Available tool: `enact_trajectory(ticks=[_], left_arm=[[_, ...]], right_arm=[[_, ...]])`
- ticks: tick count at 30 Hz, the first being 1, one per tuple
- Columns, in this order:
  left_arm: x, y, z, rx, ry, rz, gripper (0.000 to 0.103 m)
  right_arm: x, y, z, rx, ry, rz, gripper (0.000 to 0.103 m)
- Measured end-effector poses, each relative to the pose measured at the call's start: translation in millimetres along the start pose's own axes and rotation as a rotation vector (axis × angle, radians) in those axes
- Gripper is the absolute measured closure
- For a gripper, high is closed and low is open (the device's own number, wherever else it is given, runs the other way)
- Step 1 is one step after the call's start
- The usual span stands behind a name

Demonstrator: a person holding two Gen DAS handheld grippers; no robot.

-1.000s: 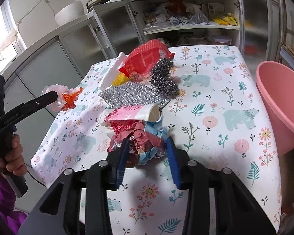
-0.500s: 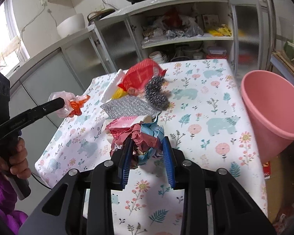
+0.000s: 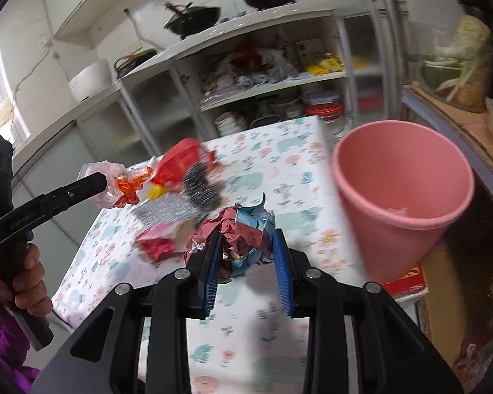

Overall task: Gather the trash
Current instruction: 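Carry the cup and crumpled paper over the pink bucket and release both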

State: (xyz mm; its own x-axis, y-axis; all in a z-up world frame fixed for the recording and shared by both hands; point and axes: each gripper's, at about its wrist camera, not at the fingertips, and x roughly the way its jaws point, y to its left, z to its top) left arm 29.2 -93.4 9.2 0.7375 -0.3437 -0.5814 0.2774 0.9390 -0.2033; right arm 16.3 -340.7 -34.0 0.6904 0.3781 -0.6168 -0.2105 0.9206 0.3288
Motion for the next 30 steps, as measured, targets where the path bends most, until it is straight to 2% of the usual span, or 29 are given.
enact_trajectory(ticks=[15,25,30], left_arm=[[80.5,-89.6,42.5,0.094,0.013,-0.144,0.071],[149.1,-143.9,51.4,0.149,0.07,-0.216,0.071],[180.3,-153.9,46.1,0.146,0.109,-0.204,0.07]], right_arm=[[-20.9,-84.6,37.6,0.098,-0.139,-0.211,0.072],[3.6,-114.6,48.8,0.088,-0.129,-0.331,0.072],[15.2,-127.3,46.8,0.091,-0.109,-0.37,0.072]])
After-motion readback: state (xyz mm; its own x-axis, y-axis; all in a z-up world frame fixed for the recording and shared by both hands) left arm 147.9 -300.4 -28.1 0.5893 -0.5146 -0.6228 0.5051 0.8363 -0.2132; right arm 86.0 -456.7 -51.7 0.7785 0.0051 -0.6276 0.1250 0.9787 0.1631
